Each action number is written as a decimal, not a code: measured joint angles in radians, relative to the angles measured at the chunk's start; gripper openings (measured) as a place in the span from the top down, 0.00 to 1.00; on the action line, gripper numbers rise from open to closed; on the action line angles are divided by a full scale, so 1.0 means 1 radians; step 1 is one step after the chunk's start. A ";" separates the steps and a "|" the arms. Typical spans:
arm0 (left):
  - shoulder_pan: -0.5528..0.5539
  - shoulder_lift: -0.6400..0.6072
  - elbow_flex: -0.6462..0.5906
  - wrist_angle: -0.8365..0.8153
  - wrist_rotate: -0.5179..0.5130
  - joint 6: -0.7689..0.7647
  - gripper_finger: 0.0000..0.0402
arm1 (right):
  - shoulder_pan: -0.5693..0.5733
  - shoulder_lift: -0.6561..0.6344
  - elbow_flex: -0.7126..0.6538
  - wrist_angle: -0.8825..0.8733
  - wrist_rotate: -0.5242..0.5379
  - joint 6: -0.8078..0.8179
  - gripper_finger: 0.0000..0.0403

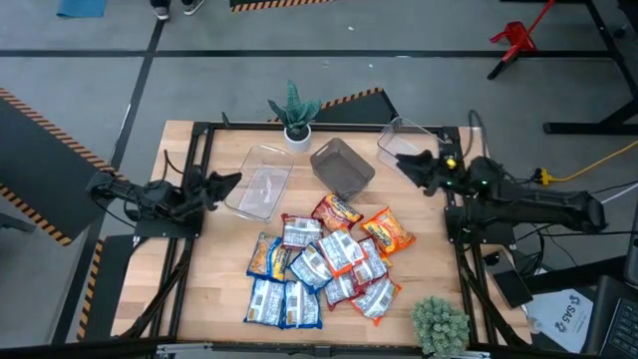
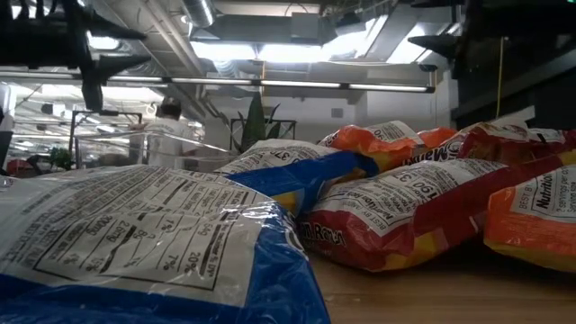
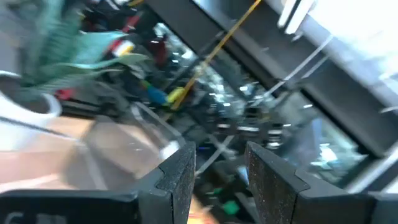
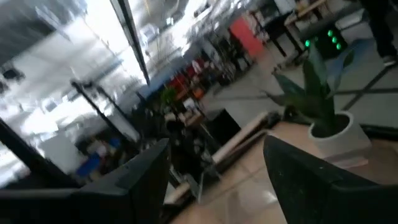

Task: Sort Maruchan noodles
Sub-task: Put the orange noodle pack into the right transparent bin

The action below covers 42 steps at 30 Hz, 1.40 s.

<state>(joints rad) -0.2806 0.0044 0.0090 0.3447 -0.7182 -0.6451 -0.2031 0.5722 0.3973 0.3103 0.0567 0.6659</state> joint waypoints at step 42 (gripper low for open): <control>0.000 0.402 0.850 -0.637 0.427 0.215 0.49 | 0.070 0.418 0.511 -1.185 -0.386 0.267 0.38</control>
<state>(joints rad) -0.2810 0.4061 0.8589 -0.2926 -0.2913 -0.4297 -0.1327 0.9907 0.9083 -0.8751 -0.3296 0.9326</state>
